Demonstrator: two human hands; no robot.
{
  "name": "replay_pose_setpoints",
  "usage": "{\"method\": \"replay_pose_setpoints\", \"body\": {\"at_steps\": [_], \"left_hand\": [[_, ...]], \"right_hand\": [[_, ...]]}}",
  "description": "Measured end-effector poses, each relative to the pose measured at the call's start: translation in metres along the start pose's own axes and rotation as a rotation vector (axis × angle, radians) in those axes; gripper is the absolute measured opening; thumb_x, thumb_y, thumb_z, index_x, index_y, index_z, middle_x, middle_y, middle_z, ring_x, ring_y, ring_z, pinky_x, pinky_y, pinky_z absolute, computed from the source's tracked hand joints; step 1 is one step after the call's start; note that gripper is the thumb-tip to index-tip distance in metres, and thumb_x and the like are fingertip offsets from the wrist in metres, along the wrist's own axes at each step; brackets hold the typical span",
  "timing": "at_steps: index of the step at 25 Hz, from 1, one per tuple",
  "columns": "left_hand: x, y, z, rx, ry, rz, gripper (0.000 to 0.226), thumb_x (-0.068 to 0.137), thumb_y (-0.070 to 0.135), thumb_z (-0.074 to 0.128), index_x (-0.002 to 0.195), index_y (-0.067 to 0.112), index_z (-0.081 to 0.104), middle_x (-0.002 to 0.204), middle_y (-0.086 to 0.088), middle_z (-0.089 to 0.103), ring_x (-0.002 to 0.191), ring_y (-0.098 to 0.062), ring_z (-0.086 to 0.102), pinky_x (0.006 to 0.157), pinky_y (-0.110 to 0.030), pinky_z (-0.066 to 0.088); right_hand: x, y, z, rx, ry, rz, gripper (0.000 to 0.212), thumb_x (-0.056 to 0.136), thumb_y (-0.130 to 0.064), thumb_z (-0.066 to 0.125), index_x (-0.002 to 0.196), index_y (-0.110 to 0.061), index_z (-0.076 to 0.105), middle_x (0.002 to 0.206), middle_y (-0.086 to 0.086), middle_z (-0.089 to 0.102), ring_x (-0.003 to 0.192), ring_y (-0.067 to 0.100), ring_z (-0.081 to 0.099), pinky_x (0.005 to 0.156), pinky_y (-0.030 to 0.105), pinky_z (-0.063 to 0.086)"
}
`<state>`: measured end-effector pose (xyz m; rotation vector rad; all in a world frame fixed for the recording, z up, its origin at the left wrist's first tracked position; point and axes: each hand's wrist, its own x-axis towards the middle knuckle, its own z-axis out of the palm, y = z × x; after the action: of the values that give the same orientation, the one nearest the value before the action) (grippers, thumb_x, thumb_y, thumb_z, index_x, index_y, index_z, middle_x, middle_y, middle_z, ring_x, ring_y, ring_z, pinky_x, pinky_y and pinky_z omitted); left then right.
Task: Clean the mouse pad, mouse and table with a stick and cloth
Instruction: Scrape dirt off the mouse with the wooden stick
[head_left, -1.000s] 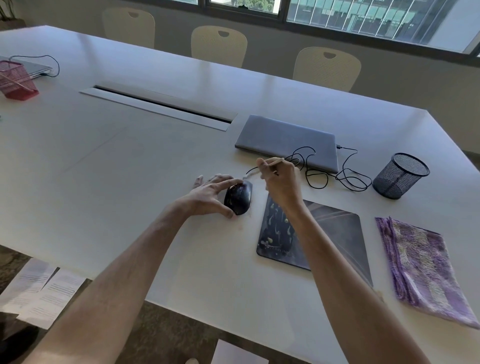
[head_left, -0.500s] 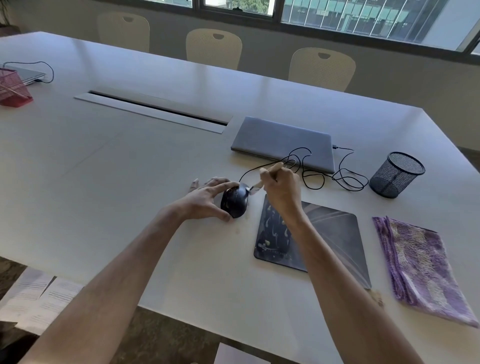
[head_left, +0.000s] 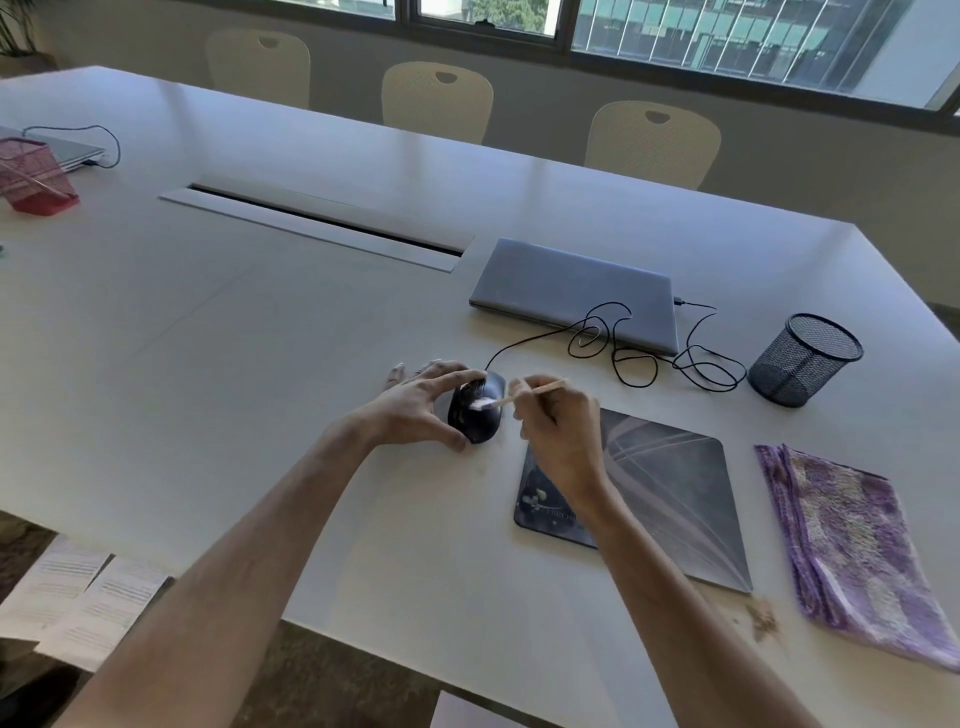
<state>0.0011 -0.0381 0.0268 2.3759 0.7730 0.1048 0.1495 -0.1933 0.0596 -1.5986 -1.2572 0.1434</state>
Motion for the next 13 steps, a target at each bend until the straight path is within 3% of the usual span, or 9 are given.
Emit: {"method": "replay_pose_setpoints", "body": {"at_steps": [2, 4, 5, 7, 9, 11, 13], "left_hand": [[0.000, -0.001, 0.000, -0.006, 0.006, -0.003, 0.094, 0.046, 0.068, 0.065, 0.132, 0.064, 0.029, 0.147, 0.023, 0.024, 0.134, 0.009, 0.011, 0.113, -0.044, -0.017], [0.000, -0.001, 0.000, 0.000, 0.009, 0.002, 0.095, 0.046, 0.070, 0.065, 0.133, 0.062, 0.029, 0.147, 0.023, 0.024, 0.134, 0.010, 0.010, 0.114, -0.045, -0.015], [0.000, -0.001, 0.000, 0.006, 0.006, 0.007, 0.095, 0.047, 0.071, 0.065, 0.135, 0.061, 0.029, 0.147, 0.023, 0.024, 0.133, 0.011, 0.009, 0.114, -0.045, -0.014], [0.000, -0.001, 0.000, 0.014, 0.004, 0.016, 0.095, 0.048, 0.070, 0.064, 0.136, 0.059, 0.030, 0.147, 0.023, 0.025, 0.134, 0.012, 0.007, 0.114, -0.045, -0.013], [-0.001, -0.001, -0.001, 0.025, 0.001, 0.021, 0.096, 0.048, 0.071, 0.064, 0.137, 0.058, 0.029, 0.148, 0.022, 0.024, 0.138, 0.006, 0.009, 0.115, -0.047, -0.011], [-0.001, 0.000, -0.002, 0.027, -0.007, 0.017, 0.096, 0.048, 0.071, 0.063, 0.137, 0.059, 0.029, 0.149, 0.020, 0.023, 0.139, 0.002, 0.011, 0.115, -0.050, -0.010], [-0.002, 0.001, -0.003, 0.019, -0.013, 0.008, 0.097, 0.047, 0.070, 0.063, 0.137, 0.058, 0.029, 0.150, 0.020, 0.023, 0.140, 0.001, 0.011, 0.115, -0.050, -0.011]], "right_hand": [[-0.014, 0.001, -0.002, 0.009, -0.065, -0.093, 0.037, 0.091, -0.034, 0.052, 0.061, -0.015, 0.062, 0.047, -0.002, 0.055, 0.039, 0.011, 0.047, 0.040, 0.027, 0.037], [-0.025, 0.003, -0.007, 0.012, -0.091, -0.195, 0.030, 0.091, -0.026, 0.057, 0.067, -0.011, 0.067, 0.056, -0.017, 0.054, 0.048, 0.000, 0.048, 0.052, 0.013, 0.036], [-0.027, 0.004, -0.008, 0.005, -0.103, -0.245, 0.025, 0.091, -0.023, 0.059, 0.072, -0.010, 0.069, 0.065, -0.020, 0.057, 0.057, -0.006, 0.051, 0.061, 0.012, 0.040], [-0.028, 0.005, -0.010, -0.016, -0.154, -0.350, 0.015, 0.090, -0.017, 0.062, 0.078, -0.010, 0.069, 0.078, -0.019, 0.061, 0.072, -0.007, 0.054, 0.076, 0.020, 0.047], [-0.026, 0.008, -0.013, -0.087, -0.238, -0.435, 0.012, 0.089, -0.014, 0.063, 0.079, -0.009, 0.069, 0.078, -0.013, 0.066, 0.072, 0.003, 0.058, 0.084, 0.031, 0.050], [-0.023, 0.012, -0.022, -0.167, -0.246, -0.461, 0.014, 0.089, -0.015, 0.062, 0.078, -0.009, 0.069, 0.076, -0.007, 0.068, 0.068, 0.012, 0.060, 0.085, 0.037, 0.051], [-0.022, 0.014, -0.028, -0.136, -0.212, -0.441, 0.015, 0.090, -0.017, 0.062, 0.080, -0.009, 0.069, 0.077, -0.012, 0.066, 0.069, 0.007, 0.058, 0.084, 0.035, 0.051]]}}
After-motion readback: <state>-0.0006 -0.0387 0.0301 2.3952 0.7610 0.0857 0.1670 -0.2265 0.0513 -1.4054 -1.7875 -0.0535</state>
